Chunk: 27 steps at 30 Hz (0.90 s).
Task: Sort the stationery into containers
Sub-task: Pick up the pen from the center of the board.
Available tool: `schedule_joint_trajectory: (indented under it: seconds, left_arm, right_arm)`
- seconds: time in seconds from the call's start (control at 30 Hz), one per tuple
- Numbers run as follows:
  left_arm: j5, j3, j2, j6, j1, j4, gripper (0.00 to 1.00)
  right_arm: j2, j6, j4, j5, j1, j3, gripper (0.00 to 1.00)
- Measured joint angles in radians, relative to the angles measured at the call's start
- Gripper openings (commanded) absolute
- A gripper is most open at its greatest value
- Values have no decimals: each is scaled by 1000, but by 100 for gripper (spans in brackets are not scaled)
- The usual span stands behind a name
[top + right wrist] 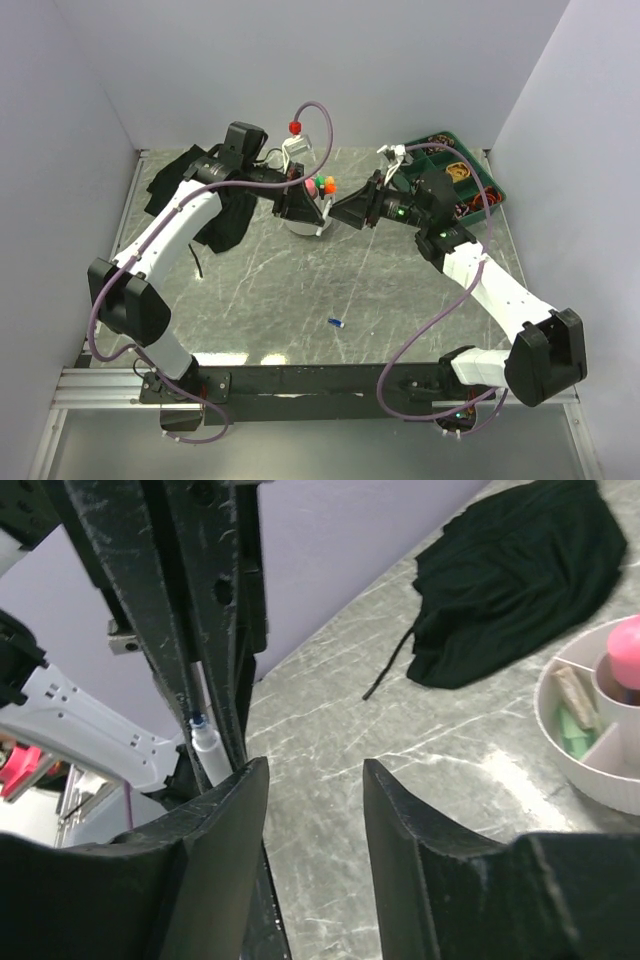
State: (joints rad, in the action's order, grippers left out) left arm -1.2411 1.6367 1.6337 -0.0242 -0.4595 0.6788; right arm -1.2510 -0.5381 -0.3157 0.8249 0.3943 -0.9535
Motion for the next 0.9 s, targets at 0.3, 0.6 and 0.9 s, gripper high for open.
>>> schedule_joint_trajectory:
  seconds: [0.3,0.6,0.9]
  left_arm:
    - [-34,0,2,95,34,-65,1]
    - [-38,0,16,135,129,-102,1]
    - [-45,0,16,159,81,-124,1]
  right_arm:
    - [-3,2,-18,26,24,-1,48]
    - [45,-21,-17,55,15,-3,61]
    - [5,-74,-110,55,16,-14,63]
